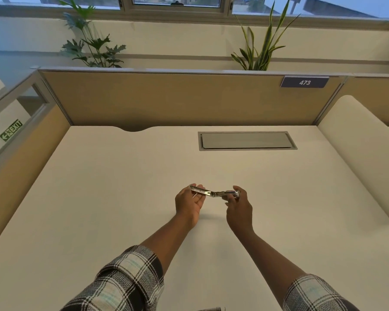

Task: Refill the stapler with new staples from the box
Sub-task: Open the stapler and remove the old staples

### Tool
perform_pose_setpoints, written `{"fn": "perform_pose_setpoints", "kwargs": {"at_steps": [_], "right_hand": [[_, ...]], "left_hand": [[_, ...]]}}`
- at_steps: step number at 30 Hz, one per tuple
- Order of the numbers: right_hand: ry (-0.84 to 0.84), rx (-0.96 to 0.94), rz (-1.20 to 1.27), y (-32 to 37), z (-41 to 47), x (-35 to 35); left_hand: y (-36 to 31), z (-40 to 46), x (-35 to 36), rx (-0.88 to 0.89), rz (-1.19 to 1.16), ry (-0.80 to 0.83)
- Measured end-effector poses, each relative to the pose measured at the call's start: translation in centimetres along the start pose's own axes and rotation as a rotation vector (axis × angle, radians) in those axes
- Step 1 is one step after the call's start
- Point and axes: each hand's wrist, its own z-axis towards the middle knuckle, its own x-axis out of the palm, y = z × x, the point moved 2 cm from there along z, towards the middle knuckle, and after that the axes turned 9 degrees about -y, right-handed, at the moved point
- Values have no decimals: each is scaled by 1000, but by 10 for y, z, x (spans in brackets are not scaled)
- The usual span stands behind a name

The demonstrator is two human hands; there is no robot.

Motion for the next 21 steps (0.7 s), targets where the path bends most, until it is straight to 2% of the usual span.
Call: {"fn": "perform_pose_setpoints", "kwargs": {"at_steps": [3, 9, 12, 18, 21], "right_hand": [[-26, 151, 137, -4, 5, -2], [1, 155, 236, -1, 9, -6], [35, 139, 221, 3, 16, -6], [69, 153, 185, 10, 31, -7], [143, 124, 158, 17, 34, -5]], "left_hand": [[0, 0, -7, -38, -34, -5], [0, 2, -21, -84, 36, 28], [0, 0, -27, -80, 182, 78], [1, -8, -28, -134, 557, 280], [4, -14, -24, -163, 641, 381]]}}
